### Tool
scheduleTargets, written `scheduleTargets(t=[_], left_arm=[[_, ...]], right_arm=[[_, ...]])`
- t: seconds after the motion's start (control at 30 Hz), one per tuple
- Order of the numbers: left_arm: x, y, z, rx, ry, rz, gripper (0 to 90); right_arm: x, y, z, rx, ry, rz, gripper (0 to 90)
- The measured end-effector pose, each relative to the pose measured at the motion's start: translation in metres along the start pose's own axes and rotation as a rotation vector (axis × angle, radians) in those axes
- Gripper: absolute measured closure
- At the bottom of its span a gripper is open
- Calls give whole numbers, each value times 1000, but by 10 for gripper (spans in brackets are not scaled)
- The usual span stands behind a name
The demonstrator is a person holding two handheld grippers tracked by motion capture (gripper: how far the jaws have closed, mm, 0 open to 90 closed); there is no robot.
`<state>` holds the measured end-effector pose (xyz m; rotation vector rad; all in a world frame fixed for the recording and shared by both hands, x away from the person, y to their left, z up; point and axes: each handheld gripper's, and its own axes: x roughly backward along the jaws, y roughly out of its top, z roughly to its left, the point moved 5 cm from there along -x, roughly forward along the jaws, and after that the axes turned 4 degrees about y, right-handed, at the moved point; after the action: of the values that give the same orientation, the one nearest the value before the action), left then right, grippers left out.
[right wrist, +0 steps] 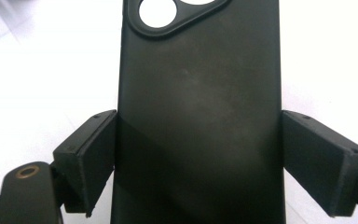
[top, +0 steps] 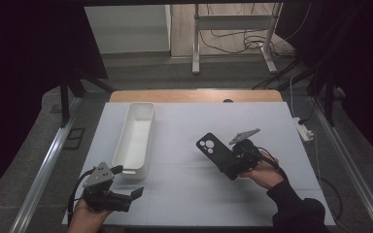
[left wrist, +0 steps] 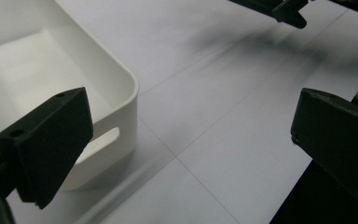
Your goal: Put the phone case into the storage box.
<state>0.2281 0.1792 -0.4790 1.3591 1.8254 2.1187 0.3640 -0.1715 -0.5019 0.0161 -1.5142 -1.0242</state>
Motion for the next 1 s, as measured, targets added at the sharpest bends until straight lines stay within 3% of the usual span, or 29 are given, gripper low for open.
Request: scheduleTargets(t=[1.0], left_arm=[[-32,30,-6,-84,-92,-21,0]], right_arm=[[41,-23,23,35,36,-95,145]])
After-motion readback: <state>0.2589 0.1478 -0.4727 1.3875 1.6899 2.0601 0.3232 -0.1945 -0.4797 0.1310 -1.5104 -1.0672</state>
